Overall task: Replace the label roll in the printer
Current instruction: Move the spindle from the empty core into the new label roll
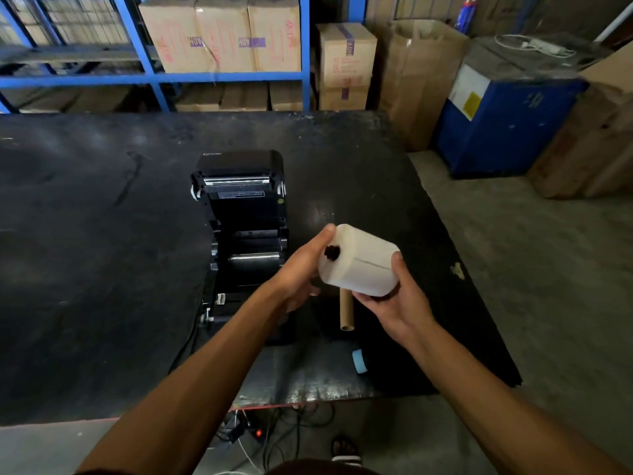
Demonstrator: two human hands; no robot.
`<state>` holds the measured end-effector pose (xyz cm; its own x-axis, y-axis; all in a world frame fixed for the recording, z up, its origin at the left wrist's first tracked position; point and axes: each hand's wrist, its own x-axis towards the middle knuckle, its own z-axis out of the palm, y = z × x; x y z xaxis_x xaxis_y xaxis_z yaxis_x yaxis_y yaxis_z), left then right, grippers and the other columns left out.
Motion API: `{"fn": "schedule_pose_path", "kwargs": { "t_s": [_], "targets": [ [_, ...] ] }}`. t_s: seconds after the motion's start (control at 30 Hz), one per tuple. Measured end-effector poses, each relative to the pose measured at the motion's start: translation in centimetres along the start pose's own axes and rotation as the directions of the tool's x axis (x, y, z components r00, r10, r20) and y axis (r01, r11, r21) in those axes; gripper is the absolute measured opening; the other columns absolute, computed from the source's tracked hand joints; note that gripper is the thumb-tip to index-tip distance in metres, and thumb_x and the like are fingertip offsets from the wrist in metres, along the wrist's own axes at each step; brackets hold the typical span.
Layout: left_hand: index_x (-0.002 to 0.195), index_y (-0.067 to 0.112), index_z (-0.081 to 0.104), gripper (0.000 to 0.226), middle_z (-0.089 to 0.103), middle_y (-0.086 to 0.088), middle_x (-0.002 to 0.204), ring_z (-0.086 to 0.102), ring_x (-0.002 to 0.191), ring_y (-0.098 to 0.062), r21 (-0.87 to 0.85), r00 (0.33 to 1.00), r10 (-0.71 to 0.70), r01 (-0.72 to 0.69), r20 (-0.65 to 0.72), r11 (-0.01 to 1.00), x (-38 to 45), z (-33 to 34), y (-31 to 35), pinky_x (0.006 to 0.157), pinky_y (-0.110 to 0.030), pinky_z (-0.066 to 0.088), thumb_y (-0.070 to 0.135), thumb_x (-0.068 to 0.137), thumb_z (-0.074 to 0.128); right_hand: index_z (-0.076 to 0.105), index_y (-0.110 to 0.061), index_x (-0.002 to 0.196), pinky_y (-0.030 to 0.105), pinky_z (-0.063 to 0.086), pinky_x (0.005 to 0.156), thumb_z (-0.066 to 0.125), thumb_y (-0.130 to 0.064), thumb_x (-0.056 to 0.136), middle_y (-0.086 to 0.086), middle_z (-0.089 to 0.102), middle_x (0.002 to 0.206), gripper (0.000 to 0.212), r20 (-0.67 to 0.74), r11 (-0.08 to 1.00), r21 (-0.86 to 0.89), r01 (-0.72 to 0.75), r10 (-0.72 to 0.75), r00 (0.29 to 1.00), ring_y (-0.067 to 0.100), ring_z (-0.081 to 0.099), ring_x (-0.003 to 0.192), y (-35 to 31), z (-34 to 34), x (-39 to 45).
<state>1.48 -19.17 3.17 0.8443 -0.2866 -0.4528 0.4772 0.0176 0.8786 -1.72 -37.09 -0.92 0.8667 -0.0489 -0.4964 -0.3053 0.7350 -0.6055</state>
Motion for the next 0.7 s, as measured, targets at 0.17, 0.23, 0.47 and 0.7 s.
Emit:
{"fn": "schedule_pose_path", "kwargs": {
  "t_s": [0.17,0.23,0.47,0.7],
  "targets": [
    [0.136,0.015,0.048,0.044,0.062,-0.007,0.098,0.064,0.077,-0.022,0.06,0.94,-0.078,0.103,-0.332,0.993,1.8,1.3,-5.3,0.063,-0.036,0.056,0.037,0.098,0.051,0.059,-0.018,0.114,0.061,0.055,0.077,0.076,-0.039,0.077,0.02,0.056,0.123,0.045,-0.006,0.994,0.108,-0.012,0.013,1.0,0.042,0.055,0.112,-2.0,-2.0,0.4],
    [0.135,0.008,0.043,0.046,0.064,-0.018,0.109,0.068,0.084,-0.031,0.431,0.921,-0.049,0.227,-0.386,0.873,1.8,1.9,-8.8,0.068,-0.038,0.056,0.029,0.096,0.054,0.057,-0.02,0.117,0.063,0.053,0.082,0.077,-0.039,0.076,0.02,0.053,0.126,0.049,-0.017,0.991,0.135,-0.009,0.012,1.0,0.043,0.055,0.113,-2.5,-2.6,0.6],
    [0.128,0.009,0.033,0.055,0.045,-0.018,0.132,0.058,0.117,-0.039,0.835,0.909,0.054,0.355,-0.414,0.421,2.7,3.2,-12.5,0.088,-0.047,0.052,0.041,0.093,0.06,0.049,-0.021,0.13,0.065,0.049,0.088,0.078,-0.039,0.075,0.02,0.049,0.133,0.065,-0.009,0.988,0.152,-0.007,0.009,1.0,0.043,0.052,0.118,-3.3,-4.3,0.9],
    [0.133,0.006,0.03,0.064,0.047,-0.024,0.134,0.056,0.119,-0.041,0.775,0.878,0.01,0.418,-0.479,0.474,3.9,3.0,-12.4,0.092,-0.045,0.051,0.035,0.089,0.068,0.051,-0.022,0.126,0.064,0.049,0.089,0.078,-0.039,0.074,0.021,0.049,0.133,0.061,0.012,0.991,0.128,-0.031,0.03,0.999,0.044,0.053,0.118,-3.0,-5.2,0.8]
  ]
}}
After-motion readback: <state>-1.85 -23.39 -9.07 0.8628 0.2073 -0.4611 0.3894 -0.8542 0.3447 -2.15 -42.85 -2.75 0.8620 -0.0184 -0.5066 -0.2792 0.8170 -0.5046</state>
